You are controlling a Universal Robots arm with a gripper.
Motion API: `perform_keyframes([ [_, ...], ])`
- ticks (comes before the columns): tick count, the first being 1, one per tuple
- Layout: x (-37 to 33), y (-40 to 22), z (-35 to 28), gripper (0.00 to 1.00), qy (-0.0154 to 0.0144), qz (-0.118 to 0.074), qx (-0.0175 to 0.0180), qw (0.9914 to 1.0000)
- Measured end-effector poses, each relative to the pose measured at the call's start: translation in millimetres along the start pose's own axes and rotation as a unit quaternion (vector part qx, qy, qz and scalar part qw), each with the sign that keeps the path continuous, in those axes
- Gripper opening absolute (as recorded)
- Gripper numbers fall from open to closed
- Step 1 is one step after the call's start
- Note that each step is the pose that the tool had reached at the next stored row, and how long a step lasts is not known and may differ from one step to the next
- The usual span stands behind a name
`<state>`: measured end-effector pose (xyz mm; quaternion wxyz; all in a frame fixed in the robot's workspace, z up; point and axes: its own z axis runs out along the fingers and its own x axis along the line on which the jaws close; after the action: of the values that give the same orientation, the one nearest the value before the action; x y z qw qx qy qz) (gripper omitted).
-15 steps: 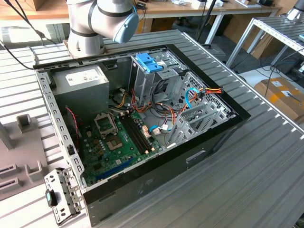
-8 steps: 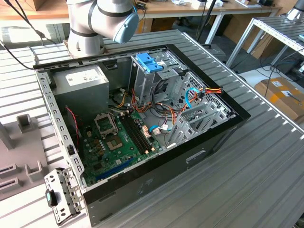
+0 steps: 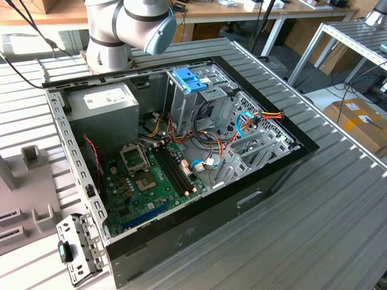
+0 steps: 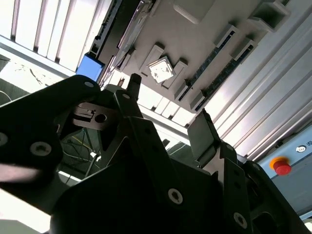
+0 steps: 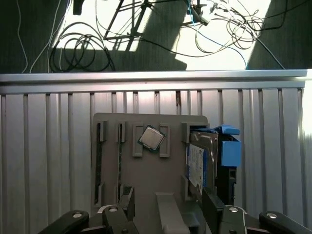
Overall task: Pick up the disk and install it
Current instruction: 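Pick up the disk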
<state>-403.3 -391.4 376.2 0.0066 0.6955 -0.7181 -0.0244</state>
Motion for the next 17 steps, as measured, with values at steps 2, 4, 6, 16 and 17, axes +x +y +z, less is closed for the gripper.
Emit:
perform_keyframes([
  [2, -0.5, 0.0, 0.7, 0.66, -0.0001, 0.000, 0.0001, 1.00000],
  [4, -1.7, 0.0, 0.8, 0.66, 0.0000, 0.000, 0.0000, 1.00000],
  [6, -3.0, 0.1, 1.1, 0.66, 0.0000, 0.000, 0.0000, 1.00000],
  [16, -9.3, 0.2, 2.5, 0.66, 0.0000, 0.000, 0.0000, 1.00000],
  [17, -9.5, 0.2, 2.6, 0.66, 0.0000, 0.000, 0.0000, 1.00000],
])
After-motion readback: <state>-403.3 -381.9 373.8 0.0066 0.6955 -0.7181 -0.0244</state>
